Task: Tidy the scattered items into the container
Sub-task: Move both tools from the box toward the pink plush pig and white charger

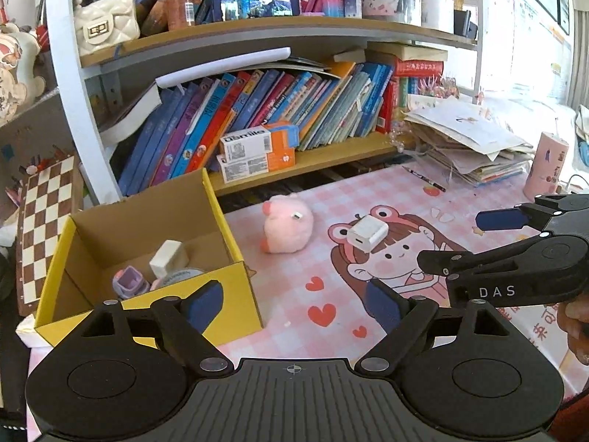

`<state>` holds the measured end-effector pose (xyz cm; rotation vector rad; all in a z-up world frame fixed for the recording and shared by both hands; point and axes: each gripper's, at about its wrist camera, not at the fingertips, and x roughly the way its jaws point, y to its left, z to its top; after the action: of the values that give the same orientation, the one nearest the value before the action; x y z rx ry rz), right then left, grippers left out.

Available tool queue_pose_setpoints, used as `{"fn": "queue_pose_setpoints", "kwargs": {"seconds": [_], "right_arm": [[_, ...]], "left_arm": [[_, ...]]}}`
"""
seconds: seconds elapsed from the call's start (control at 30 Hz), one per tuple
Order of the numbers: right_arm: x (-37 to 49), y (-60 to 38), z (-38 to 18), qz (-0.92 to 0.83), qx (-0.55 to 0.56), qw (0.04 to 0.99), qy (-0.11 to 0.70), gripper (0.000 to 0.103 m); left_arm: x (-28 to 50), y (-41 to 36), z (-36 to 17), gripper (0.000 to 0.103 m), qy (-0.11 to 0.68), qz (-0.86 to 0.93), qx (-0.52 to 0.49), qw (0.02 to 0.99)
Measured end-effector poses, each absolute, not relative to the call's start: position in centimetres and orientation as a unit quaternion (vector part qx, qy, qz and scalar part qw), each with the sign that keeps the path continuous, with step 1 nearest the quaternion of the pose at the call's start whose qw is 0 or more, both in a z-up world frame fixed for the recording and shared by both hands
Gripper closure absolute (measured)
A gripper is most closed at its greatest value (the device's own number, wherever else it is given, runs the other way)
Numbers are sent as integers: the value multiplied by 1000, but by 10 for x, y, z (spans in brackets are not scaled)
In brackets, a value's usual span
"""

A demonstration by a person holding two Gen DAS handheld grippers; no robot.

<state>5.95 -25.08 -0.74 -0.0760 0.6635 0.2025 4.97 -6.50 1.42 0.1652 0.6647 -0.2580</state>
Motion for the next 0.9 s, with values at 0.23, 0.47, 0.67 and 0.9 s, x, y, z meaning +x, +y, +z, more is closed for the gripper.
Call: {"fn": "queue_pose_setpoints", "kwargs": {"seconds": [0.23,0.47,0.67,0.9], "right_arm": [[62,-264,-12,76,-21,940,333,16],[67,-271,-19,66,-12,937,342,12],[72,-274,-22,65,-11,936,345,12],[81,-272,-28,67,-14,932,356,12]], "left_arm": [[55,-75,9,15,337,-134,93,927],[66,-80,7,7,339,-132,101,926],[76,-83,4,7,339,-132,106,926],[87,-86,0,7,342,-132,109,924]]}}
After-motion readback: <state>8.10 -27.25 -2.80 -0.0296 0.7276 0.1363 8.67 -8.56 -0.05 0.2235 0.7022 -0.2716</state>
